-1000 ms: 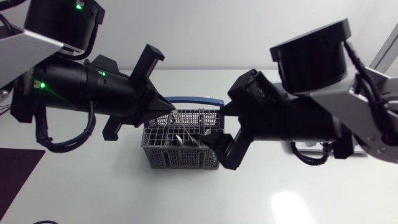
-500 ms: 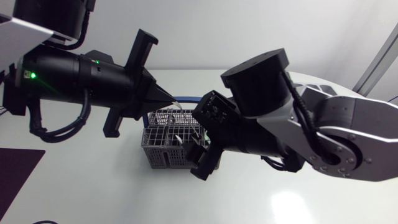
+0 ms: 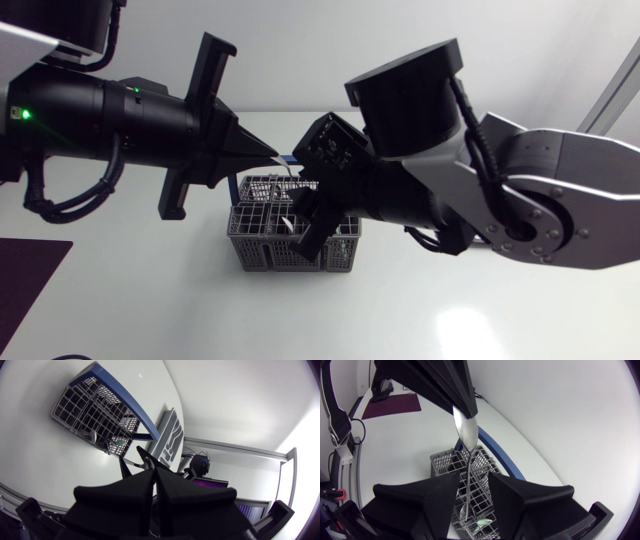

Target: Unload the cutlery basket into the drawer organizer.

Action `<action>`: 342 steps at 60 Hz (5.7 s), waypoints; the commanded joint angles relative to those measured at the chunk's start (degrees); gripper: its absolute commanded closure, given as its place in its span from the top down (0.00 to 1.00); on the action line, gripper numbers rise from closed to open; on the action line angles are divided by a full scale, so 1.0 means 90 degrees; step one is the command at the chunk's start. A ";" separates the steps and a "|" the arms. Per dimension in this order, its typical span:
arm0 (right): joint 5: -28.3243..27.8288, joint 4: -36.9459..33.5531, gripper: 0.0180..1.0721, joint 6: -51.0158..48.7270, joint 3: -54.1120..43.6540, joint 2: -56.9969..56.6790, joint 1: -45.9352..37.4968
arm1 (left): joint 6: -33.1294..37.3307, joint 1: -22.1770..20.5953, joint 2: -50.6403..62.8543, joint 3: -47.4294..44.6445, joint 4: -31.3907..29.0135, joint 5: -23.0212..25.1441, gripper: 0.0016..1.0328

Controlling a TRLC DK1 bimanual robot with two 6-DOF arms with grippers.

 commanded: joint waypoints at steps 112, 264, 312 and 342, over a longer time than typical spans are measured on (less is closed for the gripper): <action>-0.4437 -0.4614 0.06 -0.6011 -0.0223 -0.1284 -0.7051 | 0.2863 0.0178 0.0726 0.0110 -0.0679 -0.0415 0.88; -0.3353 -0.4156 0.95 -0.3384 0.0500 -0.0699 -0.6211 | 0.1301 -0.1131 0.2112 0.1164 -0.2642 -0.2114 0.89; -0.2992 -0.4156 0.95 -0.1030 -0.0154 -0.1480 -0.4131 | 0.1135 -0.1014 0.2913 0.1340 -0.1987 -0.2182 0.41; -0.2894 -0.3843 0.95 -0.0952 -0.0496 -0.1499 -0.3956 | 0.1252 -0.0936 0.3157 0.1174 -0.1616 -0.2563 0.24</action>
